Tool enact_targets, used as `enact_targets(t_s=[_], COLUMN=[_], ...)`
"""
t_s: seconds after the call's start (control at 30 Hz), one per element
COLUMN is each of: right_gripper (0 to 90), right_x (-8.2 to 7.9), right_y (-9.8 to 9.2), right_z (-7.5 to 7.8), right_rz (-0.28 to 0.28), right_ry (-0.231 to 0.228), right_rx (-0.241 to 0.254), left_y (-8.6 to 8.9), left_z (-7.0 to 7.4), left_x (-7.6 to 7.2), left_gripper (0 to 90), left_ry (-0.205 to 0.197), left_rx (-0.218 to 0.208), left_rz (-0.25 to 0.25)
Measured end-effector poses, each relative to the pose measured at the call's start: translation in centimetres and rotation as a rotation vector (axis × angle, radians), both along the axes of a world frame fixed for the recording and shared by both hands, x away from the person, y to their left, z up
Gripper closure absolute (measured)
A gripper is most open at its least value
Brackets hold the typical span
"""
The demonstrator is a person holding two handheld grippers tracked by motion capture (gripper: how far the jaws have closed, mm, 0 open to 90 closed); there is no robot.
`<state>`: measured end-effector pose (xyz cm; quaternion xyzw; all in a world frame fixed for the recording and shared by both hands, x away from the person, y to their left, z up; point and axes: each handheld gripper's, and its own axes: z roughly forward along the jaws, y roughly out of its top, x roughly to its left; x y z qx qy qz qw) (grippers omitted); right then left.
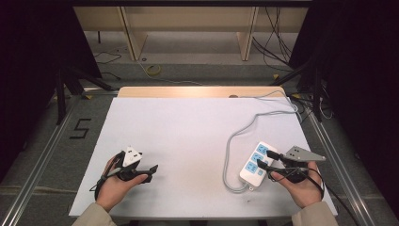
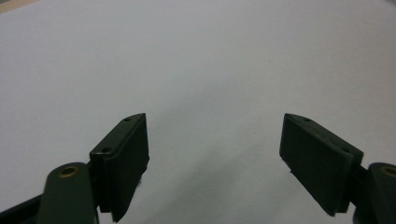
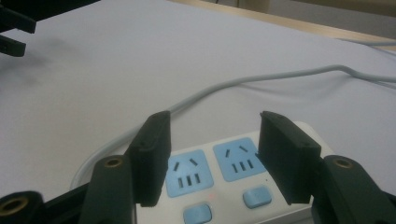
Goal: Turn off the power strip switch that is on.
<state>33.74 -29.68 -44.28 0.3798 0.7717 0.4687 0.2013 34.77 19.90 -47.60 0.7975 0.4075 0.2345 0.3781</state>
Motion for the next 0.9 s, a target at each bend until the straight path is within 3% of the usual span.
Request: enact_targets(t_s=[0.17,0.5,0.53,0.57,0.63,0.67,0.9], right_gripper=[48.8,67.3,76.1,76.1,88.1,90.0,90.0], right_x=[0.1,0.5,0.6,0.6,0.8,0.8,1.3], right_y=[0.0,-0.1,-0.1,-0.1,-0.2,-0.3,-0.7], right_z=[0.6,1.7,1.9,1.9,2.2,2.3,3.2], right_rz=[-0.011,-0.038,-0.044,-0.044,-0.063,-0.069,-0.110], right_ry=[-0.008,-0.012,-0.018,-0.018,-0.015,-0.013,-0.011], right_rx=[-0.011,-0.034,-0.040,-0.040,-0.055,-0.059,-0.074], left_y=[0.1,0.2,0.2,0.2,0.2,0.2,0.3], left_z=[0.0,-0.1,-0.1,-0.1,-0.1,-0.1,-0.1], left_x=[0.0,0.0,0.0,0.0,0.1,0.1,0.1], left_gripper=[23.7,23.8,23.8,23.9,23.9,24.0,24.1], left_ry=[0.000,0.002,0.002,0.002,0.002,0.002,0.000], left_rx=[0.001,0.000,0.000,0.000,0.001,0.001,0.004], left_rz=[0.003,0.006,0.007,0.007,0.008,0.008,0.009])
